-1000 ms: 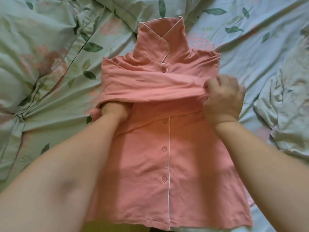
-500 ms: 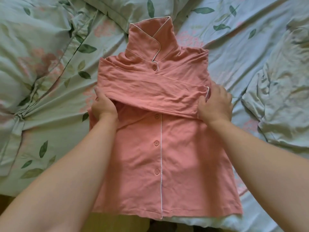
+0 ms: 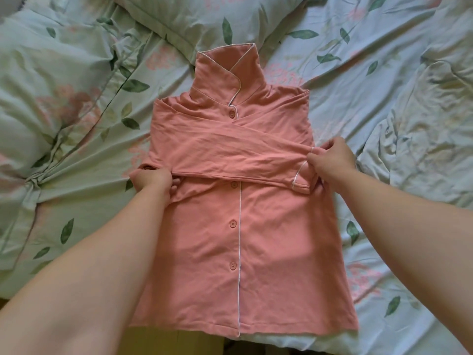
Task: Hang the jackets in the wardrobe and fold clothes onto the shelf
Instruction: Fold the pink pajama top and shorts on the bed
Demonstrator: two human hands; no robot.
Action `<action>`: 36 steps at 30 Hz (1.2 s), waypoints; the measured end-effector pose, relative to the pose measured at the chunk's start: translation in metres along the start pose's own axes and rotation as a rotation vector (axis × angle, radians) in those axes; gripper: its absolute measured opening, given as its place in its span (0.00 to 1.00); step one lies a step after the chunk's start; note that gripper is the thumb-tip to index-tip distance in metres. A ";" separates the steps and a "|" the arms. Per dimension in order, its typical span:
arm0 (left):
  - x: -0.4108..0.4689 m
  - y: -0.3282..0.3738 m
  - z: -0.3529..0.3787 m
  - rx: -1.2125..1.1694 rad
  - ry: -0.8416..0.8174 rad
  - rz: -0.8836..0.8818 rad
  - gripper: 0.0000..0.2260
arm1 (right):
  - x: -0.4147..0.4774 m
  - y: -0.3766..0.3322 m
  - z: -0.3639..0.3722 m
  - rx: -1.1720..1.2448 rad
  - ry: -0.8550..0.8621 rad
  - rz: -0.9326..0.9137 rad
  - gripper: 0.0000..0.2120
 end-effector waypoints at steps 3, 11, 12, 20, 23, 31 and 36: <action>0.008 0.005 -0.012 0.273 0.233 0.061 0.27 | 0.003 0.001 -0.002 -0.138 -0.033 -0.004 0.14; 0.018 0.052 -0.009 0.684 0.375 0.477 0.19 | 0.025 -0.042 0.014 -0.243 0.022 -0.033 0.26; 0.024 0.059 -0.004 0.717 0.390 0.496 0.19 | 0.031 -0.048 0.019 -0.239 0.031 -0.042 0.27; 0.051 0.064 0.016 0.874 0.277 0.465 0.27 | 0.053 -0.054 0.046 -0.294 0.122 0.053 0.27; 0.056 0.041 0.003 0.847 0.298 0.506 0.26 | 0.045 -0.031 0.046 -0.317 0.125 0.071 0.29; 0.066 0.030 -0.017 0.881 0.219 0.612 0.24 | 0.034 -0.015 0.043 -0.386 0.088 0.003 0.33; 0.070 0.028 -0.014 0.873 0.242 0.593 0.24 | 0.035 -0.012 0.047 -0.418 0.070 0.002 0.33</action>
Point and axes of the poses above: each hand's wrist, its own x-axis towards the middle knuckle, its own z-axis out of the palm, y = z × x, the point moved 1 cm from there along x, towards the middle knuckle, and after that the axes turned 9 degrees about x, right-handed, at the moved point
